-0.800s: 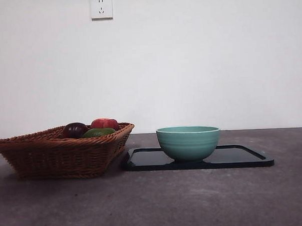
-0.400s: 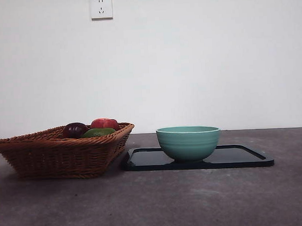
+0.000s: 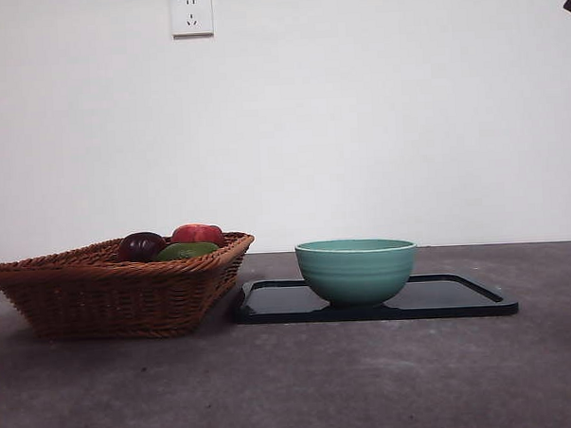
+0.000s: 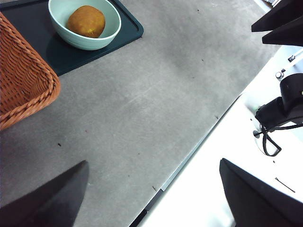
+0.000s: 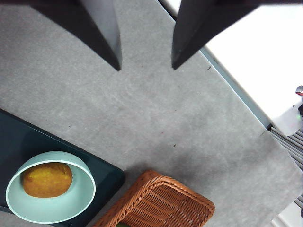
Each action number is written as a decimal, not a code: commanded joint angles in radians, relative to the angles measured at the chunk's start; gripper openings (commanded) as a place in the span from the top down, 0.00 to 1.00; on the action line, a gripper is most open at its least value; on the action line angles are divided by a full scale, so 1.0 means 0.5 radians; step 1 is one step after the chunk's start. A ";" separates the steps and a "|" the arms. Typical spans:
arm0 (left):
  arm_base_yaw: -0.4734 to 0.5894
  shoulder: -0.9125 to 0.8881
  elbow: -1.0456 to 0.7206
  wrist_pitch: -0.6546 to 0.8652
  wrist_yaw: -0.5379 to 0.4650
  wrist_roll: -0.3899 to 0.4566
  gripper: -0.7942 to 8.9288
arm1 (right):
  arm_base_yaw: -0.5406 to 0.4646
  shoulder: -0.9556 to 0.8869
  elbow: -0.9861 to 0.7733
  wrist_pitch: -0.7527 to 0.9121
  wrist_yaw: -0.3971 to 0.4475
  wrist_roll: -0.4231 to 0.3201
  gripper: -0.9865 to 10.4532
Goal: Pick up the wifruite, put it on the bowl, pick up the plate, put it on desk
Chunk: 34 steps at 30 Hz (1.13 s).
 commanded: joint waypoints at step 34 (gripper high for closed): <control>-0.172 1.847 1.449 0.231 -0.314 0.384 0.47 | 0.016 0.005 0.021 0.019 -0.007 0.036 0.77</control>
